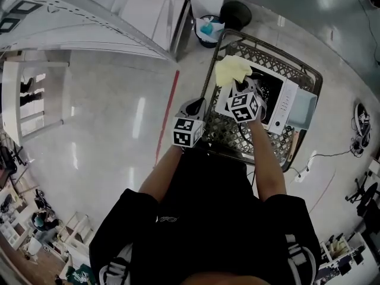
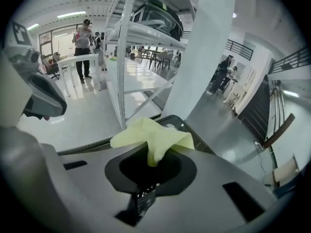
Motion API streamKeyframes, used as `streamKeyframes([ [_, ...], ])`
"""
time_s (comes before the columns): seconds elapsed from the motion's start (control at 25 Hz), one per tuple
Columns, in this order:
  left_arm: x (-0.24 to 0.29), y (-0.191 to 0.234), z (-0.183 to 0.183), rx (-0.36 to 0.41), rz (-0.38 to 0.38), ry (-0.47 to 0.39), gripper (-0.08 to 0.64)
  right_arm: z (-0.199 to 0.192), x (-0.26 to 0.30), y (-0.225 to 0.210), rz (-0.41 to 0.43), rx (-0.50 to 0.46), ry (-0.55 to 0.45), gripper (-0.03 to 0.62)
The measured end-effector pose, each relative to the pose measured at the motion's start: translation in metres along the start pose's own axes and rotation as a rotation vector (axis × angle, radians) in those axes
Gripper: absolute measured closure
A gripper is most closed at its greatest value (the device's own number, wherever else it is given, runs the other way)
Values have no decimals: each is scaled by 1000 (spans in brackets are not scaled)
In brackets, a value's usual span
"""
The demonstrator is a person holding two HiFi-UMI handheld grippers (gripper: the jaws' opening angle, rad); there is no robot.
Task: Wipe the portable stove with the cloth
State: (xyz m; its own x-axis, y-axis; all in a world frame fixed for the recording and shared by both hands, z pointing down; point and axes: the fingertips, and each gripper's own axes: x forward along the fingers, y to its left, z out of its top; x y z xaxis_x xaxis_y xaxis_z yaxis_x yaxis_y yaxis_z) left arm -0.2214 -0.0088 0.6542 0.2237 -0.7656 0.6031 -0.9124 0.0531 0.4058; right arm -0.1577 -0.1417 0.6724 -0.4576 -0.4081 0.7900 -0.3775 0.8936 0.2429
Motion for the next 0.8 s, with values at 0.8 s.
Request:
streamKeyframes([
  [0.8,30,-24,17,57,-52,-13,543,-24,-15,-13,-70,-40,38,569],
])
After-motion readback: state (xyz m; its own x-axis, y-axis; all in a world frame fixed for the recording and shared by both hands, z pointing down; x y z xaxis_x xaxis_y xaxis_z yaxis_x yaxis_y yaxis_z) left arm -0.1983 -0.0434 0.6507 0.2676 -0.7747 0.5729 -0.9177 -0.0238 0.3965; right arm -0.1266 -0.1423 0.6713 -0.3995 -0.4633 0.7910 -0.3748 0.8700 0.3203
